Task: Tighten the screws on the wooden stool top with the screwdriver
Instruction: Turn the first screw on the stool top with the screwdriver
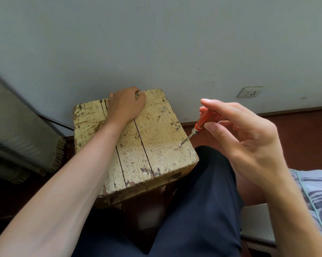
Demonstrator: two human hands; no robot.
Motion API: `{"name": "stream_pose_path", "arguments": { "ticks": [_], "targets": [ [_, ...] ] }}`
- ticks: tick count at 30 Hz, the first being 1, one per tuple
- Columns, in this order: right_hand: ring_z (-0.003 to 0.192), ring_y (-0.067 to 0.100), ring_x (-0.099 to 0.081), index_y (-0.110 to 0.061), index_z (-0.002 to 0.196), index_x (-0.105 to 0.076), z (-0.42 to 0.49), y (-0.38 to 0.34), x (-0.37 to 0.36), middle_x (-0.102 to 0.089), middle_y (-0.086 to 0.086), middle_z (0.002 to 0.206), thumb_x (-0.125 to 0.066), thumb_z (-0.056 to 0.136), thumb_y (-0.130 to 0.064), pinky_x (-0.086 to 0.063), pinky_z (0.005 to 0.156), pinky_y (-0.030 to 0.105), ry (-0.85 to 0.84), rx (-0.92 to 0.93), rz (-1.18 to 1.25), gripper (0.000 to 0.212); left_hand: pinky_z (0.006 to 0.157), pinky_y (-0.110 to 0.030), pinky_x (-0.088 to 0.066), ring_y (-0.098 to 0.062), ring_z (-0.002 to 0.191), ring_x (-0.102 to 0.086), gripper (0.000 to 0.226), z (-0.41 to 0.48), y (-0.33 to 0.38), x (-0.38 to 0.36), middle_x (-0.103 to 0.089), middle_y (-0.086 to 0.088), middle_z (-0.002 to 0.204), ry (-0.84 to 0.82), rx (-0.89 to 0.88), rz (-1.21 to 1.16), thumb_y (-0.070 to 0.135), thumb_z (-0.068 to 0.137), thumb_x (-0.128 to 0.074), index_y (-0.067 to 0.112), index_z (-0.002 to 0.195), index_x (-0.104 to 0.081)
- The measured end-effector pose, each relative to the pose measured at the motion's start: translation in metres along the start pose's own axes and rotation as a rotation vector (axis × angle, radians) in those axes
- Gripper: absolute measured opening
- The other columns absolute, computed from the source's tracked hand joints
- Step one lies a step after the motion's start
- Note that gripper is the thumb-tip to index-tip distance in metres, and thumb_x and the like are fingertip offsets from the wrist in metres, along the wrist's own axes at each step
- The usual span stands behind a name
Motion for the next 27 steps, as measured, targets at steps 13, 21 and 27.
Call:
{"name": "stream_pose_path", "arguments": {
  "ticks": [13,21,27],
  "targets": [
    [0.106,0.027,-0.074,-0.023,0.148,-0.061,0.000,0.000,-0.003,-0.064,0.002,0.129,-0.065,0.105,-0.007,-0.058,0.085,0.033,0.013,-0.001,-0.012,0.047,0.101,-0.046,-0.037,-0.026,0.104,-0.062,0.045,-0.001,0.001,0.001,-0.071,0.002,0.110,0.002,0.004,-0.003,0.051,0.100,-0.036,0.023,0.116,-0.068],
    [0.115,0.027,-0.073,-0.020,0.150,-0.061,-0.001,-0.002,-0.002,-0.069,-0.001,0.136,-0.059,0.106,-0.002,-0.057,0.097,0.037,-0.096,-0.041,0.074,0.048,0.104,-0.046,-0.035,-0.025,0.104,-0.062,0.045,-0.002,0.001,0.002,-0.072,0.002,0.111,0.008,0.004,-0.009,0.051,0.100,-0.037,0.023,0.116,-0.068],
    [0.105,0.028,-0.073,-0.025,0.143,-0.065,-0.004,-0.002,-0.009,-0.068,0.006,0.116,-0.065,0.104,-0.003,-0.060,0.084,0.044,0.018,-0.012,0.046,0.045,0.102,-0.045,-0.035,-0.025,0.102,-0.062,0.045,-0.001,0.002,0.000,-0.071,0.002,0.110,-0.003,0.002,0.000,0.051,0.100,-0.036,0.024,0.116,-0.068]
  ]
}}
Point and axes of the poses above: each hand's wrist, its own z-axis towards the middle knuckle, its own x-axis out of the back of the hand, y = z × x, the point moved 4 cm from there along z, towards the middle knuckle
